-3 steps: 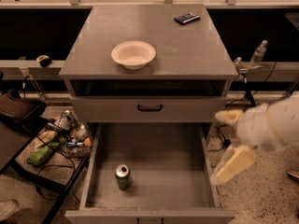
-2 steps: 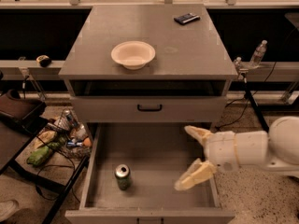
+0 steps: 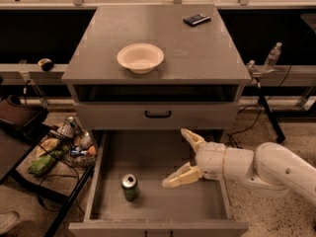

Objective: Pick green can from middle drawer and place on counter

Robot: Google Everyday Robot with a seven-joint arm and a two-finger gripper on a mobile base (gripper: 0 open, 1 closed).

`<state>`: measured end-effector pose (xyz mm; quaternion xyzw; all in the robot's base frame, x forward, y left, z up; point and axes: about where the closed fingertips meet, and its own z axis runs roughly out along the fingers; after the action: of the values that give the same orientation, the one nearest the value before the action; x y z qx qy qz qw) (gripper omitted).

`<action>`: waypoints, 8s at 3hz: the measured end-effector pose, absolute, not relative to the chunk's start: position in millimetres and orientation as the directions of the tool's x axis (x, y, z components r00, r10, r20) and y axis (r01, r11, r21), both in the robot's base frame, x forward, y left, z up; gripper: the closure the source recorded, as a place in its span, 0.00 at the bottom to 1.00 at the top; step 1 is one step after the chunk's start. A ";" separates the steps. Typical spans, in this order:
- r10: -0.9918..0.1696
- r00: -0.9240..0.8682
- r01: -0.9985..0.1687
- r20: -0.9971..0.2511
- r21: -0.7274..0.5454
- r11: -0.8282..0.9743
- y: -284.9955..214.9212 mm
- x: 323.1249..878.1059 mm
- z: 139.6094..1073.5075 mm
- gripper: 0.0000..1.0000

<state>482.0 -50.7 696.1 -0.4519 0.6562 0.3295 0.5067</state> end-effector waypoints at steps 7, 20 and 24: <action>-0.350 0.087 -0.971 -0.933 -0.157 0.178 90.0 520.5 466.1 0.00; -0.037 -0.026 -0.907 -0.999 0.008 0.422 -35.4 586.1 915.8 1.00; 0.027 -0.037 -0.695 -0.999 0.045 0.717 -18.4 861.1 1071.3 1.00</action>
Offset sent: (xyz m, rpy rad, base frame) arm 0.0243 0.0680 -0.0867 -0.0343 -0.1157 0.0108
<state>861.1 -18.4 1071.3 -0.2519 0.6637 0.2790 0.6467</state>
